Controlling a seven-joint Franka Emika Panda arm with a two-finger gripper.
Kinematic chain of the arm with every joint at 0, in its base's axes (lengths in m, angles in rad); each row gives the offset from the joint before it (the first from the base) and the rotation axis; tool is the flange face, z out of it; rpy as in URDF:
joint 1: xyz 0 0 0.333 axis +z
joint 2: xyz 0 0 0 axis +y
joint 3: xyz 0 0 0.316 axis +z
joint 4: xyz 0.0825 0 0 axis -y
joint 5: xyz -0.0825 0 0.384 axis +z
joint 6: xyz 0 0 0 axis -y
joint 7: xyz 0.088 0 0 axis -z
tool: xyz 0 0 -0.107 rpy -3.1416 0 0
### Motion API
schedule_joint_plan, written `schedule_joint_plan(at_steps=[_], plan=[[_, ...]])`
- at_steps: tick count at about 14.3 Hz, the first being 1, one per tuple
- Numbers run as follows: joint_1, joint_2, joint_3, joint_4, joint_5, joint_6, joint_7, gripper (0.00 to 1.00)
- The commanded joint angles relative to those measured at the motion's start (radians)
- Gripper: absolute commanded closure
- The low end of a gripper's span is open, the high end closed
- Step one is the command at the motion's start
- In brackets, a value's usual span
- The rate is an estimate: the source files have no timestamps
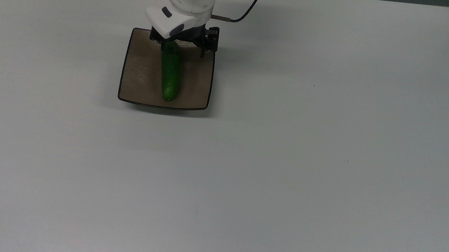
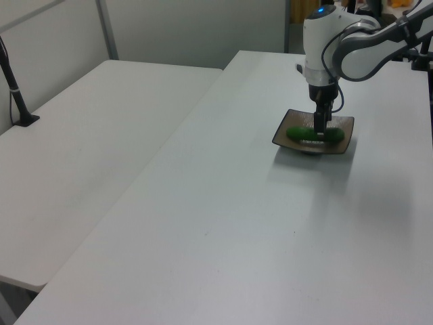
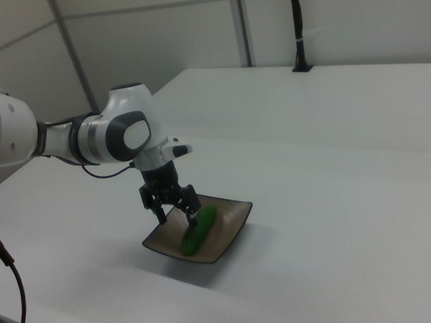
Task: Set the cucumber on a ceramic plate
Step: 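Lower the cucumber onto the plate and open the gripper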
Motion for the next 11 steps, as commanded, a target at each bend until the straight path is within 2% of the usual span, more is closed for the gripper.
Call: schedule_joint_plan(at_steps=[1,4,8,9,11], plan=[[0.003,-0.013,-0.003,-0.003,-0.013,0.019,-0.016,0.00],[0.001,-0.043,-0.004,0.030,0.007,0.010,0.000,0.00],[-0.005,-0.117,-0.008,0.073,0.097,-0.013,0.023,0.00],[-0.023,-0.146,-0.008,0.095,0.131,-0.072,0.016,0.00],[-0.046,-0.157,-0.008,0.205,0.173,-0.201,0.010,0.00]])
